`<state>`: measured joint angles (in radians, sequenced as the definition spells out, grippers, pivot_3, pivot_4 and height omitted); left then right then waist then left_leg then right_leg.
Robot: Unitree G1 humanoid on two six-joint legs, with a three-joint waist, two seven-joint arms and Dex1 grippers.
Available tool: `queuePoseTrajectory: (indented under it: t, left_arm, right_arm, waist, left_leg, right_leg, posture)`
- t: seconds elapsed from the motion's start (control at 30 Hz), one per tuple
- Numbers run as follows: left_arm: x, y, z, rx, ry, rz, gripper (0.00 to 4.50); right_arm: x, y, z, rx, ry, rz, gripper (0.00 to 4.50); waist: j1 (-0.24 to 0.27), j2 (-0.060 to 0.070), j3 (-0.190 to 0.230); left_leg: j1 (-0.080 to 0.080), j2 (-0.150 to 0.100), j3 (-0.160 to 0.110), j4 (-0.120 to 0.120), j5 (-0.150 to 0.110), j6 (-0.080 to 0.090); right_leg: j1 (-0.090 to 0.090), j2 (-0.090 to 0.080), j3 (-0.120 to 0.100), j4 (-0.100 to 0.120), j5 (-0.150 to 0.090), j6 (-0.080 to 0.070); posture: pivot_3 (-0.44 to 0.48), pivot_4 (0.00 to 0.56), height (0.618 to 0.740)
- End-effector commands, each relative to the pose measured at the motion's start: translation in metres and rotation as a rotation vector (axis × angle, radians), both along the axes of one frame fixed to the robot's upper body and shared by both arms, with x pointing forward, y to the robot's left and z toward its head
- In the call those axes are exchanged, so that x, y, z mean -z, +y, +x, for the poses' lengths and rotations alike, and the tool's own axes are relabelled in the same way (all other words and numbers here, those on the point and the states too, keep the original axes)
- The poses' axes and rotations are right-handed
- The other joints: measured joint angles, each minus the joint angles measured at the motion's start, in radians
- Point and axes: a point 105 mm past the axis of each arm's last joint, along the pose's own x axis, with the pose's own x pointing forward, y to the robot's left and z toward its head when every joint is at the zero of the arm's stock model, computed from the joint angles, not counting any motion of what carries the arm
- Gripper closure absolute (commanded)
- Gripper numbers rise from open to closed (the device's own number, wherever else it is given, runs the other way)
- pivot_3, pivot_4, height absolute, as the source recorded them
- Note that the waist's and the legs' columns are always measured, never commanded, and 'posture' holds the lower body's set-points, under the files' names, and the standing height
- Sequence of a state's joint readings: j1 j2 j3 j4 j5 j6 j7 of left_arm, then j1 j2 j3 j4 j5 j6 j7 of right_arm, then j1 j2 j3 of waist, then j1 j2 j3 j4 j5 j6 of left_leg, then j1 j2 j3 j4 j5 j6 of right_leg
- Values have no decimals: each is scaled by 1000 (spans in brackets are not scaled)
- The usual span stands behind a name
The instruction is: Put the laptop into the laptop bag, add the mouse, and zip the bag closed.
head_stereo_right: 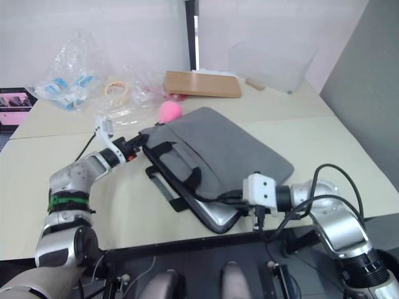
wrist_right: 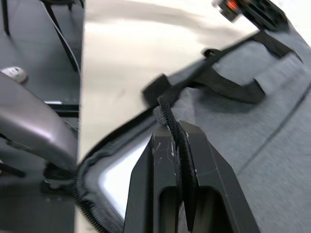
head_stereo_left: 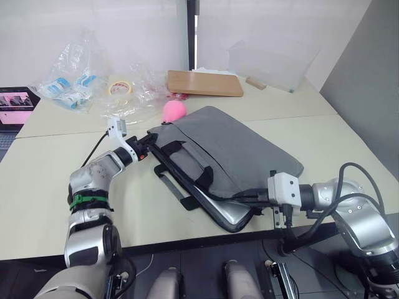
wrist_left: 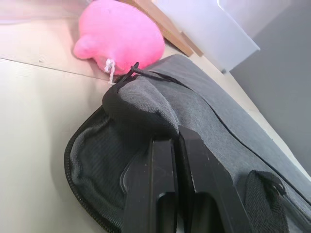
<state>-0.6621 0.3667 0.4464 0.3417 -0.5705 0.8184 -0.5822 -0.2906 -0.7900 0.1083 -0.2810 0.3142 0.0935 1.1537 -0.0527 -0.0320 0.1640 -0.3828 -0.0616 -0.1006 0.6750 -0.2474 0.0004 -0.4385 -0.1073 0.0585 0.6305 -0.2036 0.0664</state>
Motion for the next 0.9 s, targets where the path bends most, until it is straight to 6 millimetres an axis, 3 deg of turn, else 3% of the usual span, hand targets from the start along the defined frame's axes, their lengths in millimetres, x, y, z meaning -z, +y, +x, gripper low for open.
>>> queuePoseTrajectory:
  t: [0.03, 0.27, 0.43, 0.57, 0.6, 0.67, 0.77, 0.87, 0.9]
  left_arm:
    - [-23, 4, -34, -5, -60, 10, 4460]
    - [-15, 22, -75, -94, 5, 34, 4460]
    - [0, 20, -89, -91, 66, 80, 4460]
    - [9, 19, -95, -61, 82, 134, 4500]
    - [10, 21, -96, -50, 86, 133, 3844]
    - [11, 31, -98, -38, 96, 148, 3290]
    - [-6, 65, -111, 28, 91, 248, 2264]
    - [-23, 74, -113, 92, 60, 290, 1270]
    - [-28, 77, -111, 106, 49, 307, 997]
  right_arm:
    - [-12, -15, 20, 56, -96, -5, 4500]
    - [-11, -25, 36, 68, -135, -1, 4500]
    - [-17, -27, 21, 22, -61, 24, 4500]
    - [-18, -28, 2, -11, 60, 31, 3210]
    - [-19, -28, -2, -10, 88, 42, 2924]
    - [-22, -30, -11, 0, 140, 61, 2215]
    - [-39, -49, -20, 133, 281, 155, 1158]
    - [-49, -61, -24, 234, 417, 246, 131]
    - [-51, -64, -25, 270, 458, 264, 0]
  waist:
    - [0, 0, 0]
    - [8, 0, 0]
    - [10, 0, 0]
    - [10, 0, 0]
    - [11, 0, 0]
    - [15, 0, 0]
    - [20, 1, 0]
    - [29, 2, 1]
    - [34, 3, 2]
  left_leg:
    - [1, 1, 0, 0, -2, 0]
    - [3, 4, 2, 1, -4, -1]
    - [5, 6, 2, 1, -6, -3]
    - [6, 7, 3, 1, -8, -3]
    - [6, 7, 4, 1, -8, -4]
    - [6, 8, 4, 1, -8, -4]
    - [5, 8, 4, 1, -8, -4]
    - [5, 8, 5, 1, -8, -3]
    - [7, 9, 7, 1, -8, -3]
  right_leg:
    - [0, 0, 1, 0, 0, 0]
    - [1, 4, 1, -1, 1, -2]
    - [2, 9, 3, -2, 2, -4]
    - [2, 11, 4, -2, 2, -4]
    - [2, 11, 5, -3, 2, -4]
    - [2, 12, 5, -3, 2, -5]
    - [2, 13, 5, -3, 2, -5]
    - [3, 13, 5, -5, 1, -6]
    - [5, 12, 5, -7, 1, -6]
  posture:
    - [0, 150, 740]
    - [0, 150, 740]
    - [0, 150, 740]
    - [0, 150, 740]
    - [0, 150, 740]
    - [0, 150, 740]
    - [0, 150, 740]
    - [0, 150, 740]
    - [0, 150, 740]
